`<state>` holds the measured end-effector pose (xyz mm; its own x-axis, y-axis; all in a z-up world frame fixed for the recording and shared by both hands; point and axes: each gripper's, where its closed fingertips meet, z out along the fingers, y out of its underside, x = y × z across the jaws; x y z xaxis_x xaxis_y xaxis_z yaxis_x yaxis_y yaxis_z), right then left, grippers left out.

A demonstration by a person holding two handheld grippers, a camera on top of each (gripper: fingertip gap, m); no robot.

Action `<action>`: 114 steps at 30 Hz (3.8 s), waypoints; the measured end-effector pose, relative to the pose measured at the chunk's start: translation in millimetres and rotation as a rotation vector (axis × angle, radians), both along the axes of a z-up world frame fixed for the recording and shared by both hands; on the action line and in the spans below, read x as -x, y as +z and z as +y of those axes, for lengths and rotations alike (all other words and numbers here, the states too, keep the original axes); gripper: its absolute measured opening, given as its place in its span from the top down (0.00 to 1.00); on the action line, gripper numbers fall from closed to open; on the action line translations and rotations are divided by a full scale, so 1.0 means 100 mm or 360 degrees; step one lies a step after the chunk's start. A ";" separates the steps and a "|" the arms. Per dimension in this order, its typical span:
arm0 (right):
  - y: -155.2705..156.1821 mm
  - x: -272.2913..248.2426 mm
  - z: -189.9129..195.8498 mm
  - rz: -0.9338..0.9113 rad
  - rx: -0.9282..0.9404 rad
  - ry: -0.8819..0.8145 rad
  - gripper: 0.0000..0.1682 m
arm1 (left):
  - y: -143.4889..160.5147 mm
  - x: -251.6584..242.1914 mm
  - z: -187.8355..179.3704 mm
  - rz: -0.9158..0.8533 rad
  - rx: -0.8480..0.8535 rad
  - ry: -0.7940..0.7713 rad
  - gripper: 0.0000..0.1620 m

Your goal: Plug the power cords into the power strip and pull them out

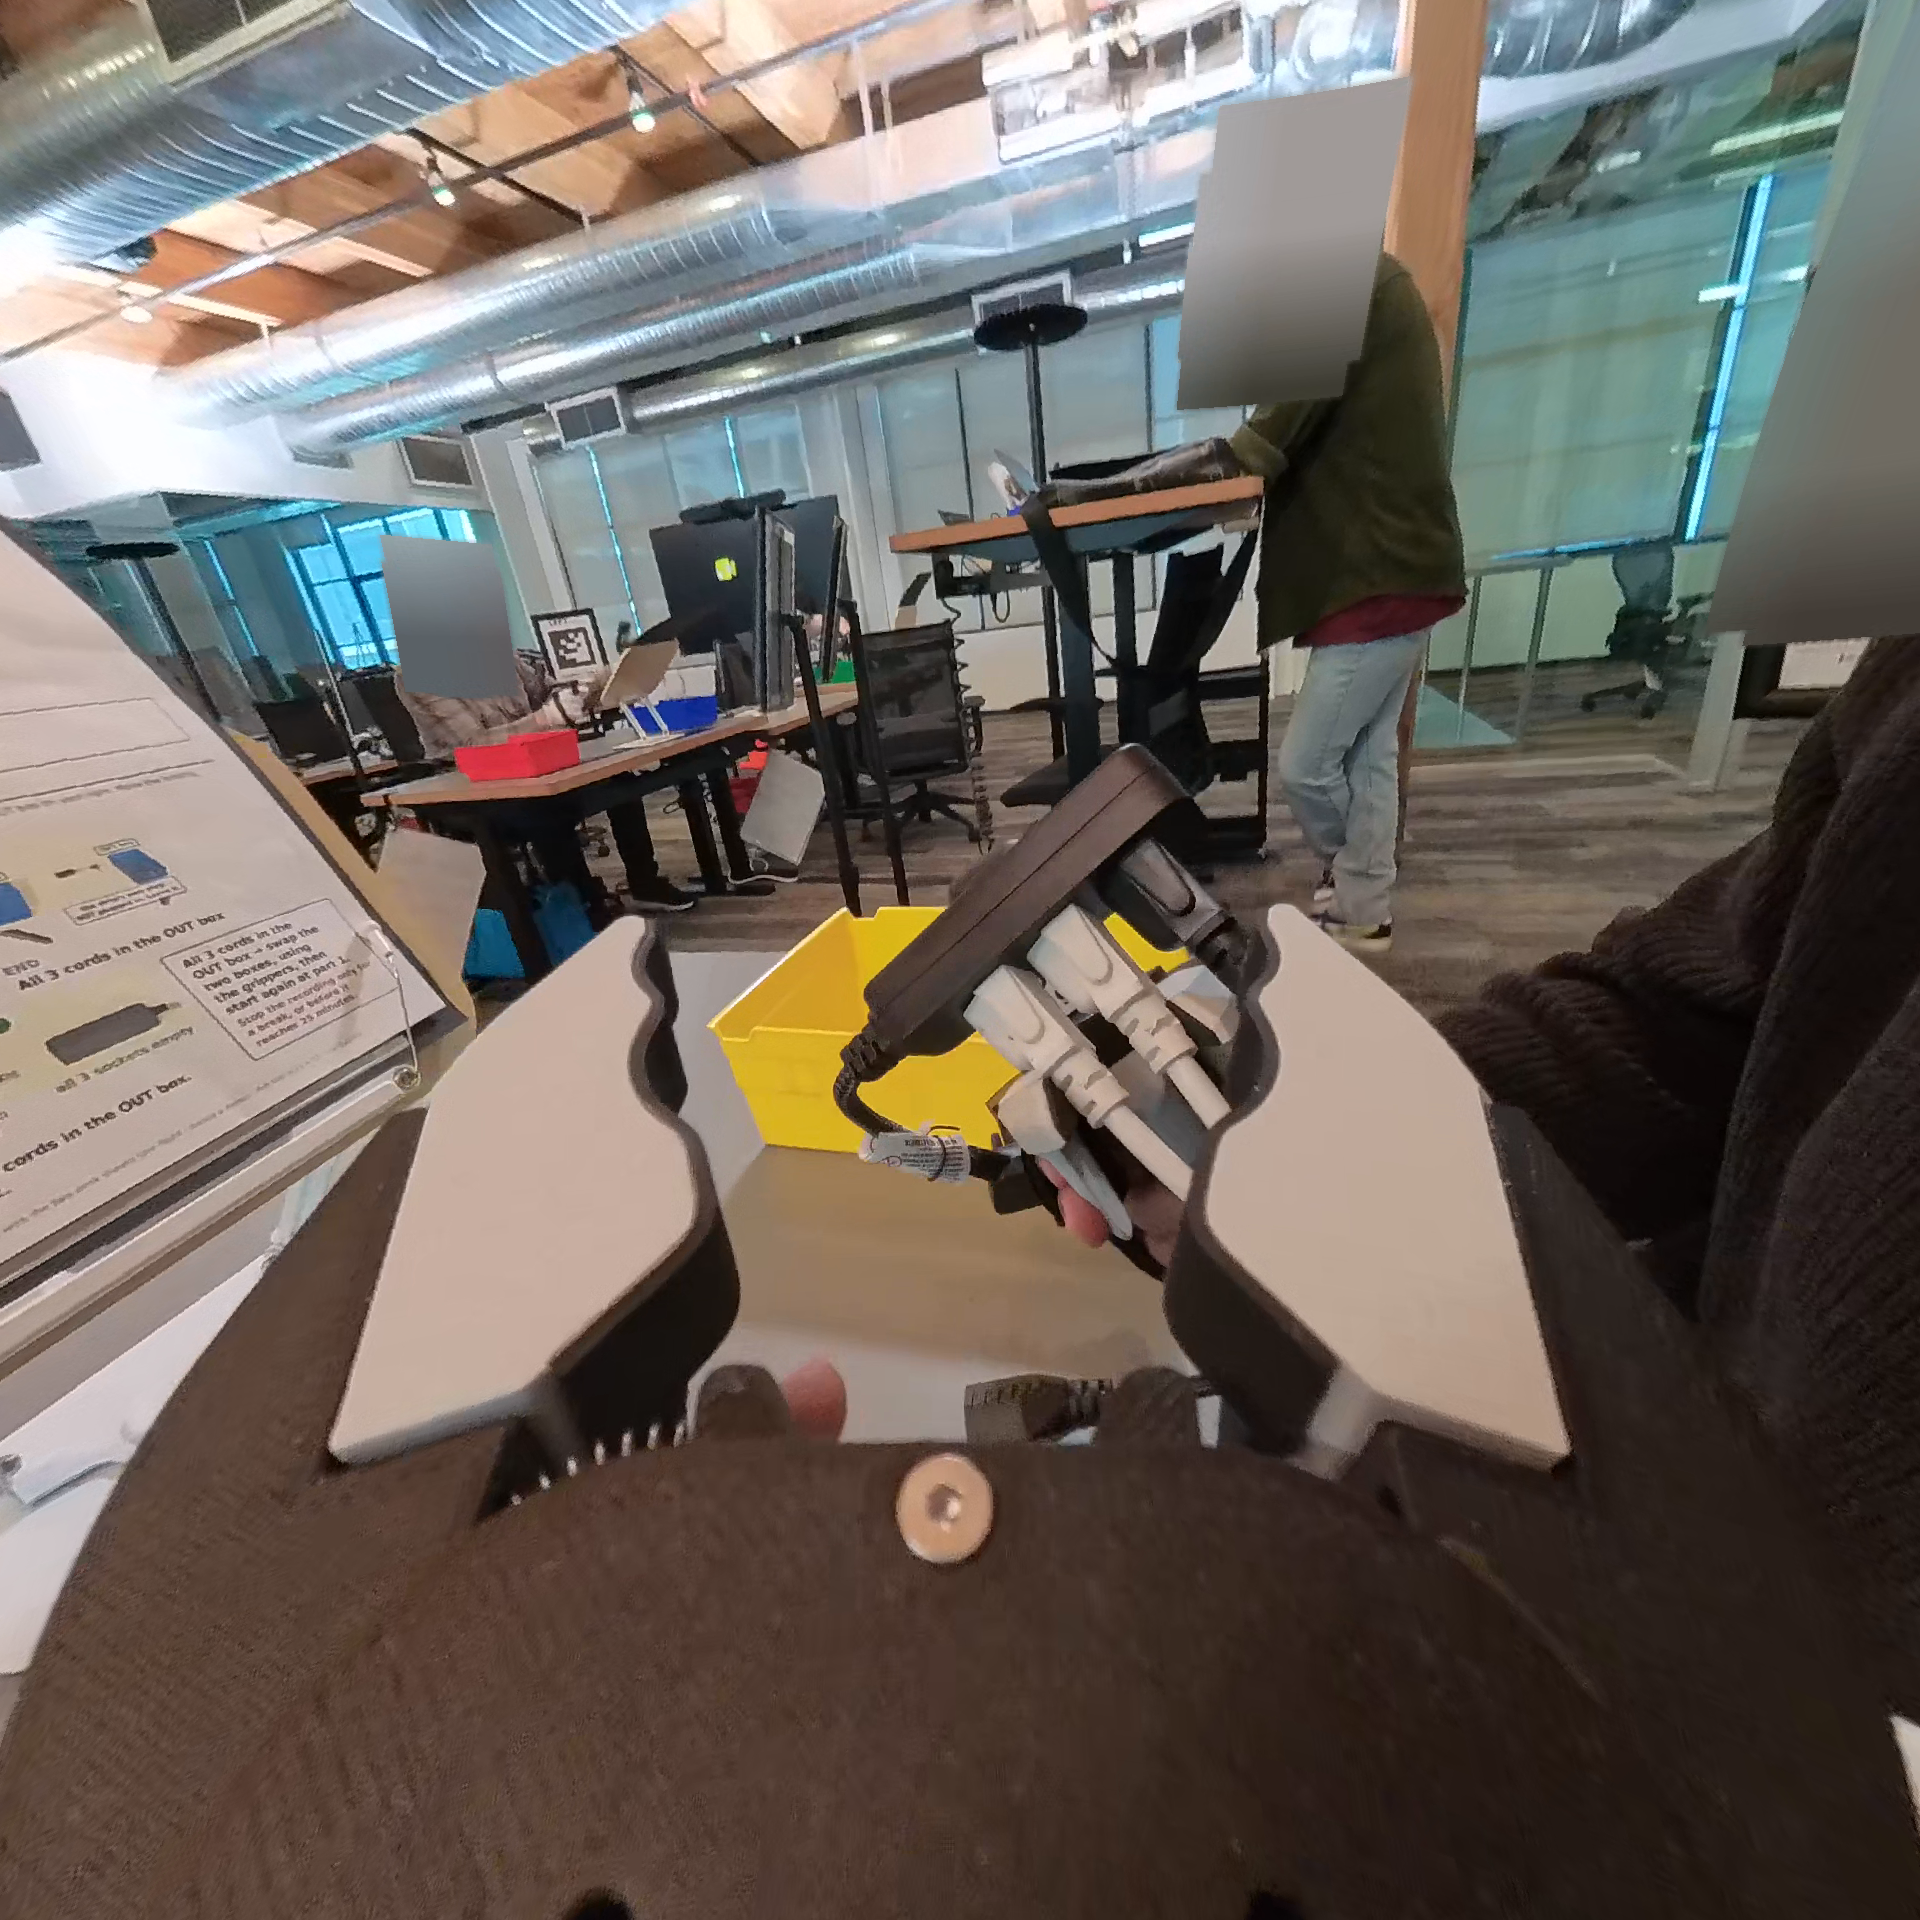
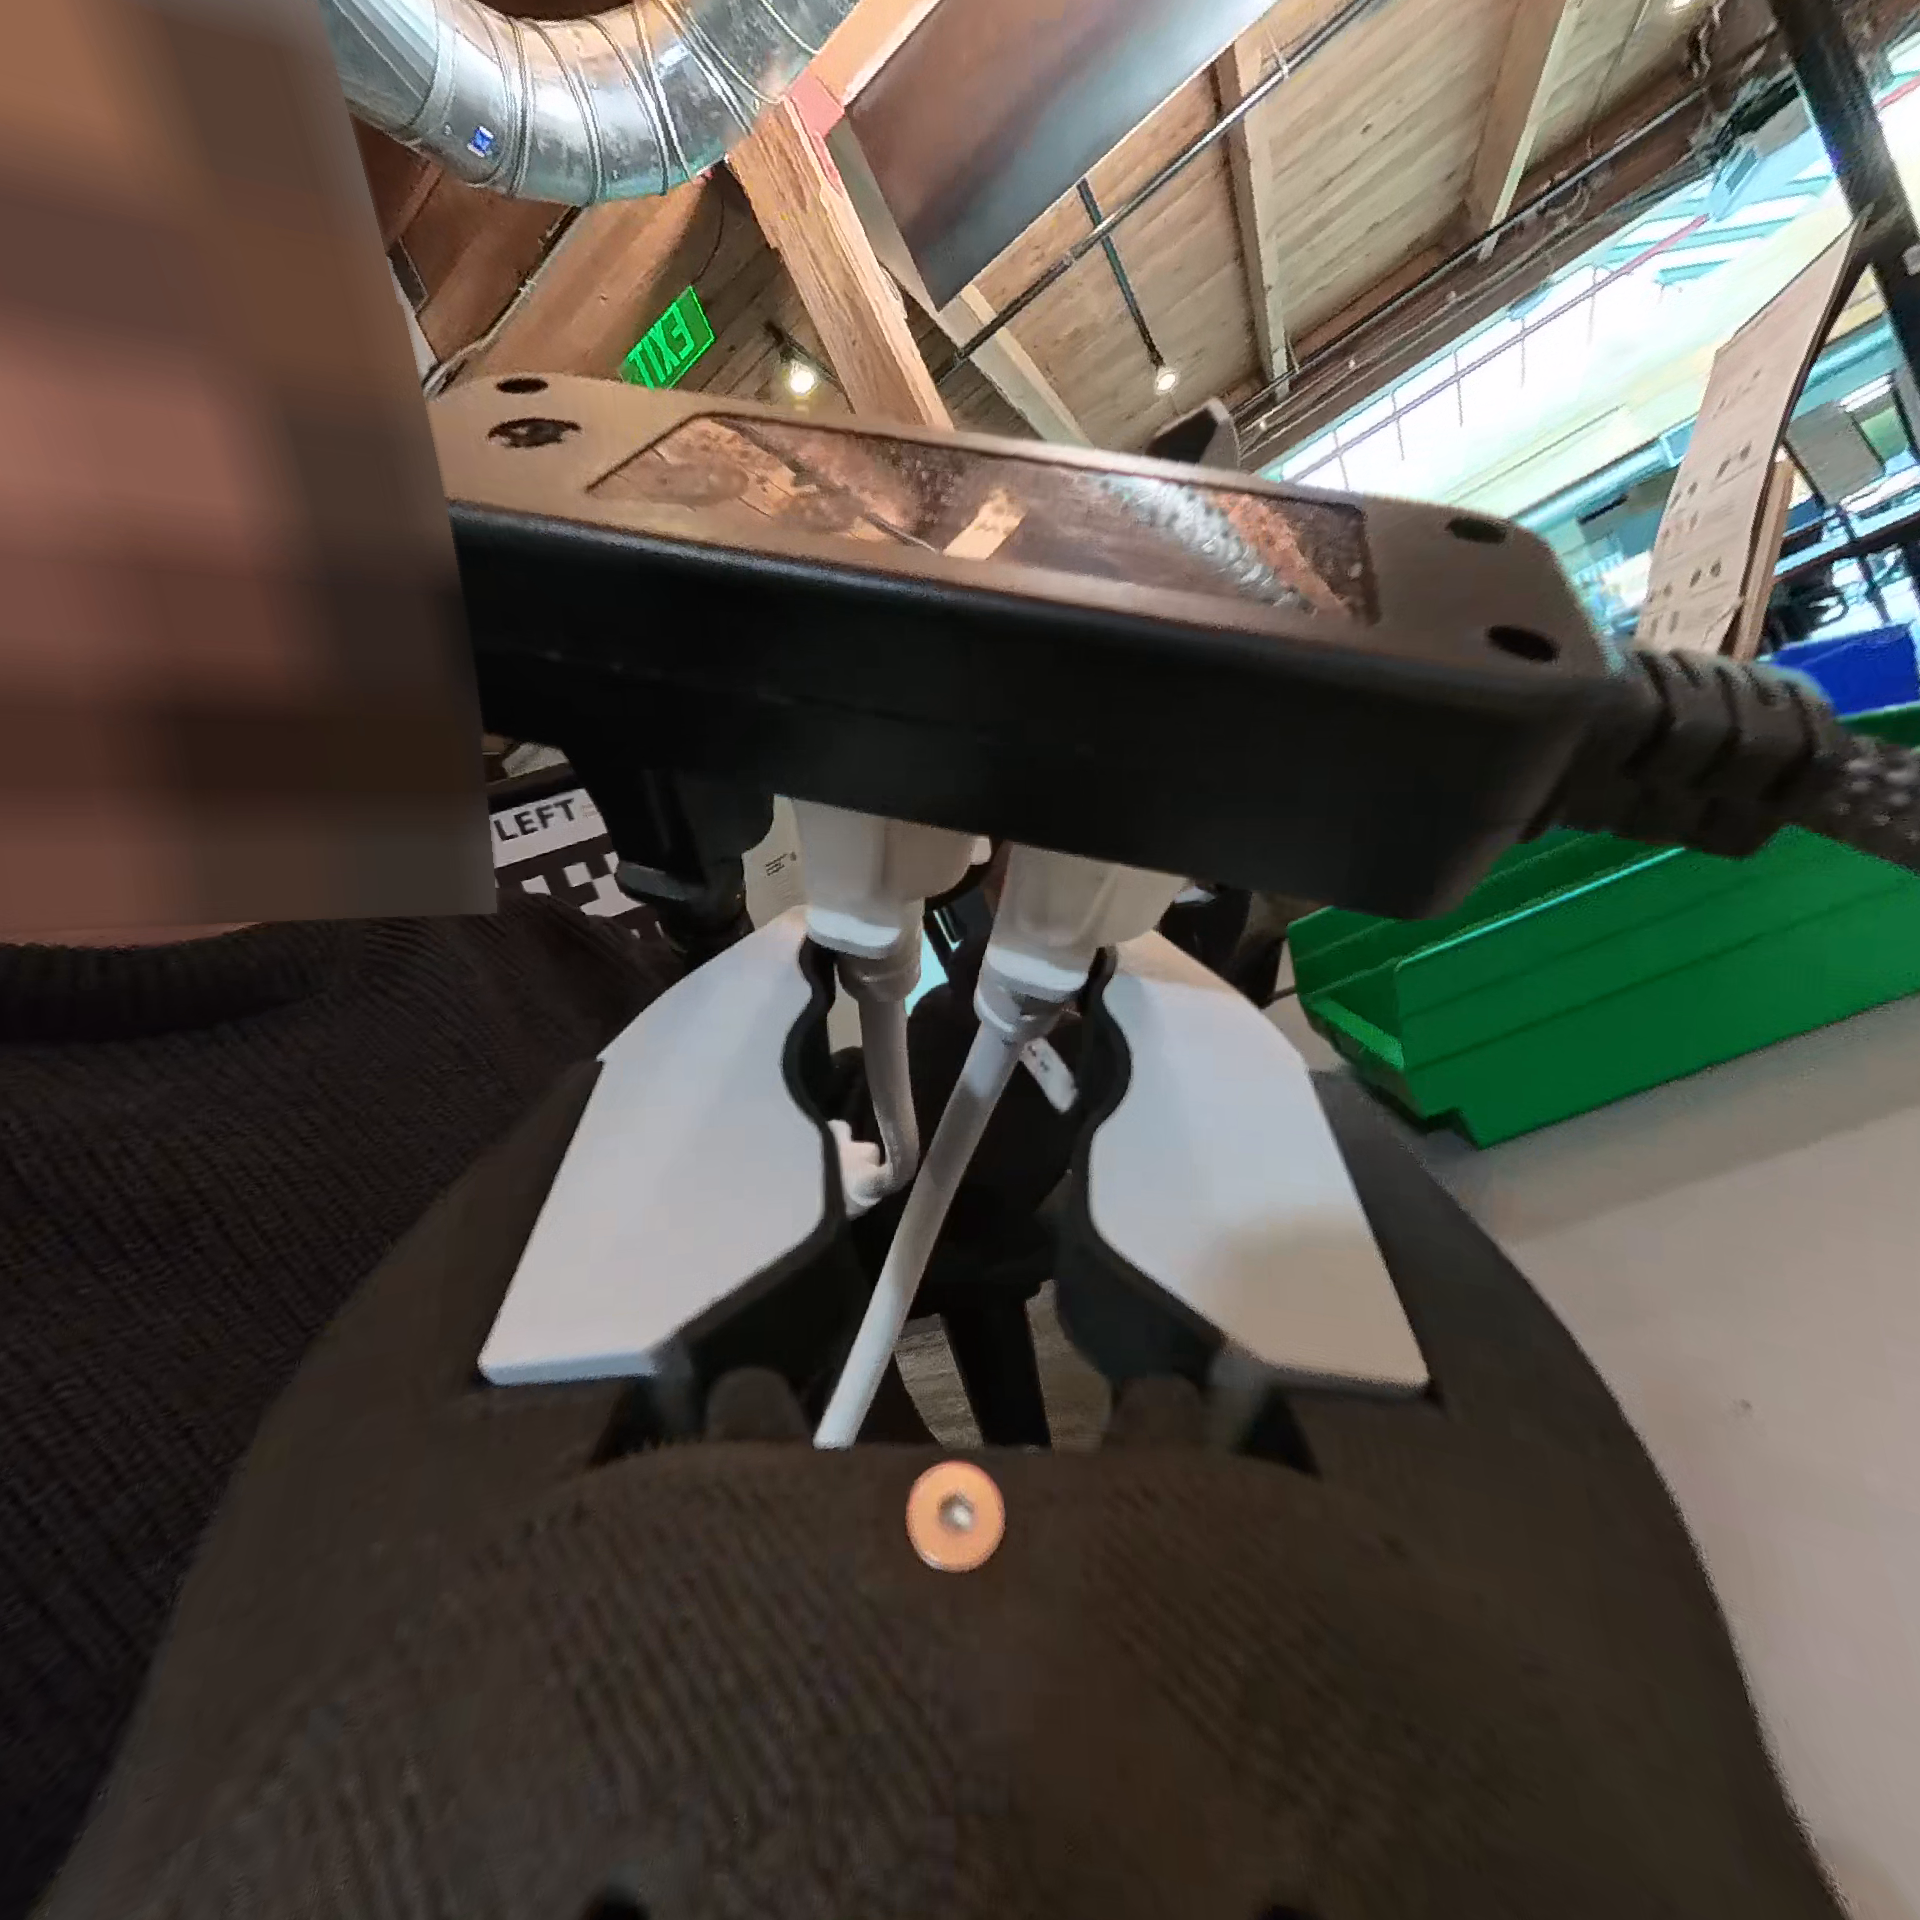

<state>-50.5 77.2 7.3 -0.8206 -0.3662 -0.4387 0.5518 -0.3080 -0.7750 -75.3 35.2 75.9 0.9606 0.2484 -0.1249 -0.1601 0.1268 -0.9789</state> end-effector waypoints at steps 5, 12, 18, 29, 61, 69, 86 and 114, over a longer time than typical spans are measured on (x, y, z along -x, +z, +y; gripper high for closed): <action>-0.11 -0.07 -0.12 -0.0042 -0.0100 0.0126 0.73 | -0.16 0.08 0.12 0.0098 0.0134 0.0131 0.26; -0.19 -0.30 -0.25 -0.0121 -0.0182 0.0437 0.73 | -0.51 0.03 0.33 0.0244 0.0464 0.0138 0.09; -0.20 -0.43 -0.30 -0.0210 -0.0170 0.0622 0.73 | -0.74 -0.11 0.46 0.0123 0.0618 -0.0052 0.09; -0.26 -0.44 -0.34 -0.0329 -0.0163 0.0714 0.73 | -0.67 -0.14 0.47 -0.0026 0.0256 -0.0287 0.35; -0.47 -0.34 -0.42 -0.0455 -0.0335 0.0643 0.72 | -0.81 -0.05 0.39 -0.0016 0.0302 -0.0221 0.82; -0.58 0.03 -0.43 -0.0470 -0.0420 0.0205 0.71 | -0.79 0.16 0.26 0.0085 0.0344 0.0050 0.82; -0.33 0.45 -0.05 -0.0555 -0.0138 -0.0104 0.71 | -0.72 0.27 0.10 0.0117 0.0299 0.0141 0.82; -0.75 0.55 -0.20 0.0387 -0.1079 -0.0964 0.87 | -1.06 0.47 0.23 0.0368 0.0863 0.0672 0.80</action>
